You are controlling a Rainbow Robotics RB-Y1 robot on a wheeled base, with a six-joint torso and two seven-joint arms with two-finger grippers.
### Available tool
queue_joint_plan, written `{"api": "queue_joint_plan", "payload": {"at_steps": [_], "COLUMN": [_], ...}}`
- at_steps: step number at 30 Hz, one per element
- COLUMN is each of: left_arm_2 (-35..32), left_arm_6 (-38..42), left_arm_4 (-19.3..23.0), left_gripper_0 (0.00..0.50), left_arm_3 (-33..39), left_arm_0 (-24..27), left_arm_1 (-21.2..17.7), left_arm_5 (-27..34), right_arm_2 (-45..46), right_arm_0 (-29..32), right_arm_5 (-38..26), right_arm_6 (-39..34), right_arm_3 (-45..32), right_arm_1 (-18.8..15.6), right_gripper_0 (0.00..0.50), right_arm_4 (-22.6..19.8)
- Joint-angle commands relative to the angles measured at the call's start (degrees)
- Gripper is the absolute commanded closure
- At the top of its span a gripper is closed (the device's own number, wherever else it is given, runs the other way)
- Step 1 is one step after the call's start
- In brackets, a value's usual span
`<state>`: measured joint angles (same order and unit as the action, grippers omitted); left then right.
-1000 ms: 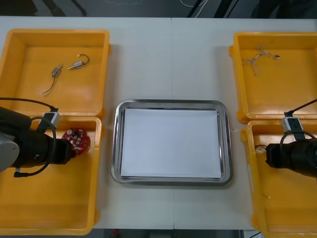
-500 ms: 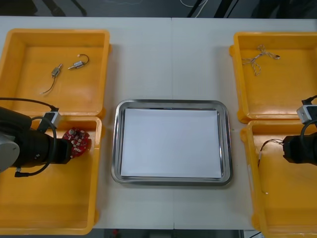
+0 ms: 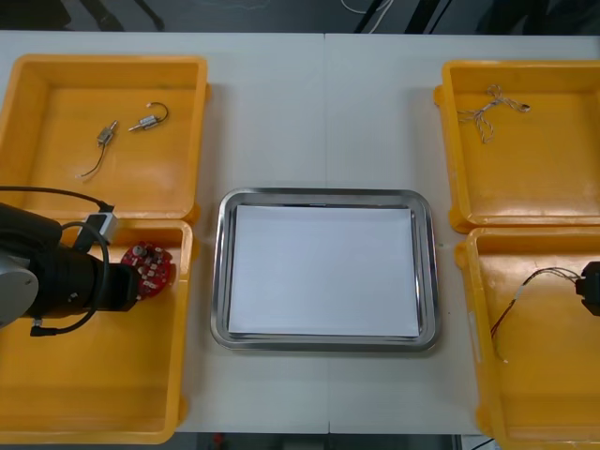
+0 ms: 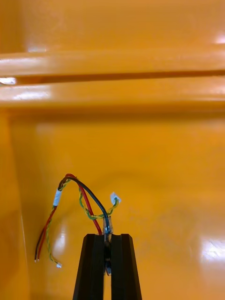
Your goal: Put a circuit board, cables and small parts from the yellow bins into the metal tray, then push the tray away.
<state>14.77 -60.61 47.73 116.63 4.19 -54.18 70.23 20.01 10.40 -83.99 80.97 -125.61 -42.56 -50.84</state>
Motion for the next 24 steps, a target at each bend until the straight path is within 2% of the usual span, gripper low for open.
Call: {"api": "queue_joint_plan", "payload": {"at_steps": [1, 8, 13, 18, 24], "left_arm_2": [-2.21, -7.92, -11.52, -13.02, -14.60], "left_arm_6": [-4.95, -5.04, -5.31, -6.10, -7.24], "left_arm_4": [1.93, 7.03, 9.84, 9.58, 9.05], "left_gripper_0": [0.500, 0.500, 0.500, 0.500, 0.500], "left_arm_3": [2.37, 5.80, 7.56, 8.97, 10.46], "left_arm_0": [-0.76, -0.85, -1.90, -6.21, -12.19], "left_arm_1": [-0.67, -1.90, -3.13, -4.80, -7.17], "left_arm_5": [3.34, 11.07, 14.76, 11.60, 7.56], "right_arm_2": [4.59, 7.23, 9.16, 10.31, 9.78], "right_arm_0": [5.50, 11.83, 16.58, 18.95, 19.04], "right_arm_5": [-0.12, 3.22, 7.52, 9.81, 12.18], "right_arm_6": [3.76, 4.99, 5.87, 6.22, 7.27], "right_arm_3": [-3.33, -3.68, -3.68, -2.89, 0.54], "right_arm_1": [-1.30, -1.47, -3.06, -3.67, -3.67], "right_gripper_0": [0.500, 0.500, 0.500, 0.500, 0.500], "right_arm_4": [-0.49, -0.75, -0.93, -1.02, -1.19]}}
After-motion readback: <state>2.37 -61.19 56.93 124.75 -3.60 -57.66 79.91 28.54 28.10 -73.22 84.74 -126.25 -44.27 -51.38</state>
